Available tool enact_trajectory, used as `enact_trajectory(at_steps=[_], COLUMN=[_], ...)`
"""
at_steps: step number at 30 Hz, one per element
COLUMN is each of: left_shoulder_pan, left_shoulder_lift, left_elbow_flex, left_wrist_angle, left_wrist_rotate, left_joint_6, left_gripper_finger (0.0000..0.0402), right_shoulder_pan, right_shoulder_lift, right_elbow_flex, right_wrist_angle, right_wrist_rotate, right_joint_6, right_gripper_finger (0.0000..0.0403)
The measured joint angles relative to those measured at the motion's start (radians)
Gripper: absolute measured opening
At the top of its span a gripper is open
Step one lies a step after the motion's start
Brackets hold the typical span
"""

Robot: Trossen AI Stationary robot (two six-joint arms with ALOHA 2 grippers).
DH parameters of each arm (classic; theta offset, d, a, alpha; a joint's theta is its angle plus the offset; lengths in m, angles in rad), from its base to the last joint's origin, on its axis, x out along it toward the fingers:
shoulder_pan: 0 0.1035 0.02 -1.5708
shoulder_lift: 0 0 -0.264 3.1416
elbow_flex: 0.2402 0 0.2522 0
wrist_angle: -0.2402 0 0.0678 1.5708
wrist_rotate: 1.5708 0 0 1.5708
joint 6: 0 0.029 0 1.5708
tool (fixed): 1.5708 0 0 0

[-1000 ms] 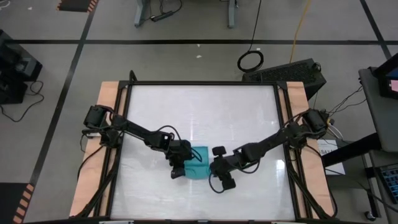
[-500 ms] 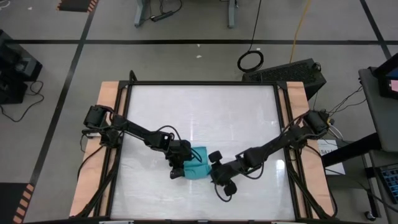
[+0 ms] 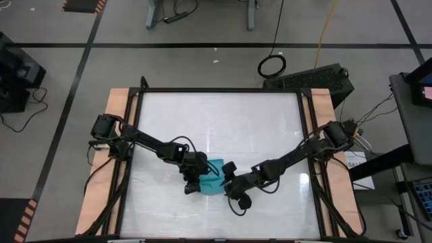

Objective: Roll towel
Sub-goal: Roll the blue microfiber towel

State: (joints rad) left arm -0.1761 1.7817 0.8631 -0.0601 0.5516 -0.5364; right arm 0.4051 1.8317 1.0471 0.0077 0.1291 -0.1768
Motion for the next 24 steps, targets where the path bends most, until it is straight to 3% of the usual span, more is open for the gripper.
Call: enact_trajectory(at_steps=[19,24], left_shoulder_pan=[-0.002,-0.002], left_shoulder_lift=[0.000,0.000], left_elbow_flex=[0.001,0.001], left_wrist_angle=[0.037,0.037], left_wrist_rotate=[0.053,0.086], left_joint_6=[0.000,0.019], left_gripper_finger=[0.0024,0.0024], right_shoulder_pan=[-0.089,-0.151], right_shoulder_lift=[0.078,0.078], right_elbow_flex=[-0.001,-0.009], right_wrist_angle=[-0.011,-0.003], right_wrist_rotate=[-0.002,-0.119], right_joint_6=[0.052,0.197], right_gripper_finger=[0.0176,0.0142])
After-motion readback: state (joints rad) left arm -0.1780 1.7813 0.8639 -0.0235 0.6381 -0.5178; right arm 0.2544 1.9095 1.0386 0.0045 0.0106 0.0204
